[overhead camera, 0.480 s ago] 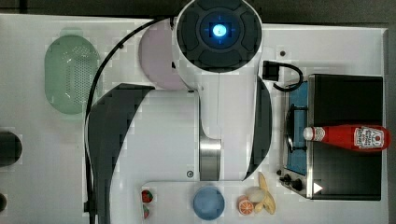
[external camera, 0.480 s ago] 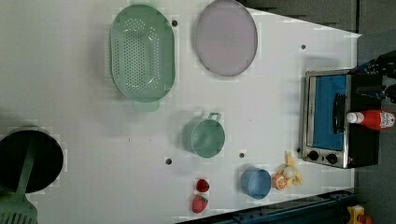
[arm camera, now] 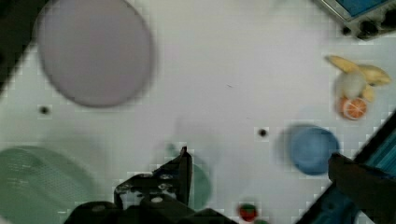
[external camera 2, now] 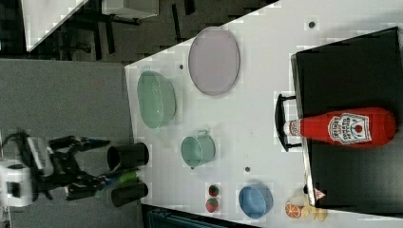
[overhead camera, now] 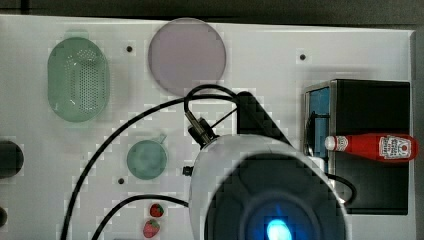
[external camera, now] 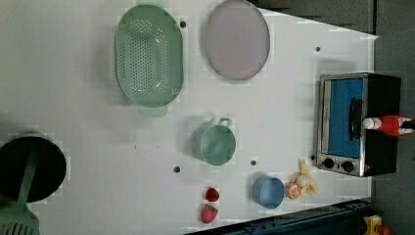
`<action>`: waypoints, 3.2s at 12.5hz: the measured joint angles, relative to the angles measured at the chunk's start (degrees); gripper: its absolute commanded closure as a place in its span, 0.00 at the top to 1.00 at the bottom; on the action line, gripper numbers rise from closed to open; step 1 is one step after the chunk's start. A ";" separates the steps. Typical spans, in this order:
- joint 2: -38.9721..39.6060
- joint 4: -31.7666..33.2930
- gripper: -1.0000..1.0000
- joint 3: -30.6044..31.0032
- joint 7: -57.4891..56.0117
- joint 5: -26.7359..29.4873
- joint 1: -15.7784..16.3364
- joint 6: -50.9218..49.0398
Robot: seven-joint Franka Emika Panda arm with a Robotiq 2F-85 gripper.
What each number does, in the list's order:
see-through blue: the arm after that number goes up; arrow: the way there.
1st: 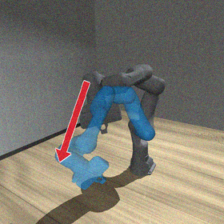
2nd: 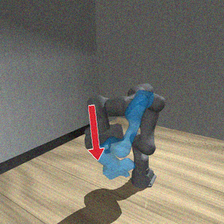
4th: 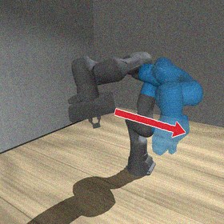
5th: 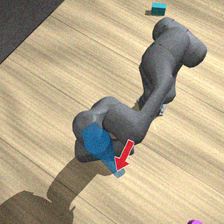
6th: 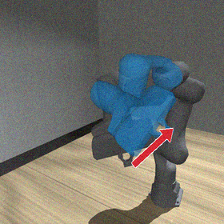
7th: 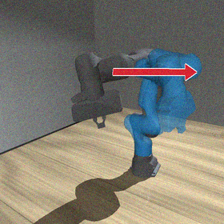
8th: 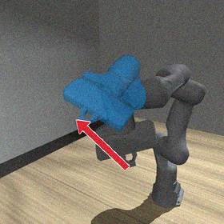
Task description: Pick Ketchup from oven and place it on table.
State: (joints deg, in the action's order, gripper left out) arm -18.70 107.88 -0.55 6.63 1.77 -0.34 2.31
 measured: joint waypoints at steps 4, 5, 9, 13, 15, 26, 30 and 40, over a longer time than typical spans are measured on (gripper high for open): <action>2.10 0.11 1.00 -2.01 0.50 -0.31 -0.04 3.46; 3.16 0.90 1.00 -4.53 0.79 0.87 0.69 3.30; 10.96 1.62 1.00 -16.73 1.12 -0.84 -1.51 7.57; 18.63 2.29 1.00 -29.22 1.12 0.11 -3.50 22.79; 23.51 1.96 1.00 -33.02 1.10 0.24 -5.83 27.18; 36.55 -1.45 1.00 -35.54 -3.30 3.79 -7.41 33.75; 41.49 0.50 1.00 -36.49 -4.80 10.54 -6.66 34.98; 29.54 -9.40 0.63 -36.10 -4.99 10.14 -3.38 10.09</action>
State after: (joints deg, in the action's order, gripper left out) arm 10.83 98.48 -36.65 1.64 11.91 -3.72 12.40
